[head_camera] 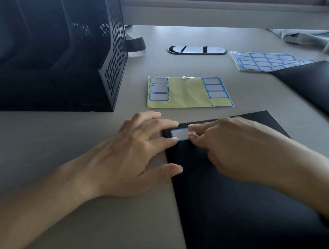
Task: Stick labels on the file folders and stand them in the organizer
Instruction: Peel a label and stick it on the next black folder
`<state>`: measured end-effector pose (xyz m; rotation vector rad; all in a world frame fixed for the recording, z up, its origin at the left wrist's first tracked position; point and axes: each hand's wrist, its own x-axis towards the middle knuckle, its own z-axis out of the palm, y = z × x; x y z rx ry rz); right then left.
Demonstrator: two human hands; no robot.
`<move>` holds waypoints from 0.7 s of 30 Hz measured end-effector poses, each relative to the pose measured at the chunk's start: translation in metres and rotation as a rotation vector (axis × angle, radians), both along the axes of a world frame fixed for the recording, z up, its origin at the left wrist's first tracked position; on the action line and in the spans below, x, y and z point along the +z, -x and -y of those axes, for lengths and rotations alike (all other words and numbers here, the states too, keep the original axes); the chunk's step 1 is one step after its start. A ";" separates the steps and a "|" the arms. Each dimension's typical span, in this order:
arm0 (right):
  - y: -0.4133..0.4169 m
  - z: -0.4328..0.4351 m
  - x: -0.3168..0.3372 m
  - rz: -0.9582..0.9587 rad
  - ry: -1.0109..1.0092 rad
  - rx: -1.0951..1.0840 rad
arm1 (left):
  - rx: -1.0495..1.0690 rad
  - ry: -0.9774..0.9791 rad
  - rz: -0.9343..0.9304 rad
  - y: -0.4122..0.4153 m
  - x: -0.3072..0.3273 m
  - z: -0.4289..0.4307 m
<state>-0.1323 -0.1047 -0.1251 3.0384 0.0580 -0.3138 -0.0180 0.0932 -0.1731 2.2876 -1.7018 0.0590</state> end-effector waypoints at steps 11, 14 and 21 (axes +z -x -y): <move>-0.008 0.028 0.012 -0.115 -0.311 0.034 | 0.073 0.060 -0.172 -0.002 0.007 0.003; -0.009 0.037 0.015 -0.123 -0.419 -0.003 | 0.063 0.070 -0.211 -0.005 0.006 0.004; -0.003 0.015 0.010 -0.096 -0.202 0.007 | 0.002 0.004 -0.020 -0.003 -0.003 0.005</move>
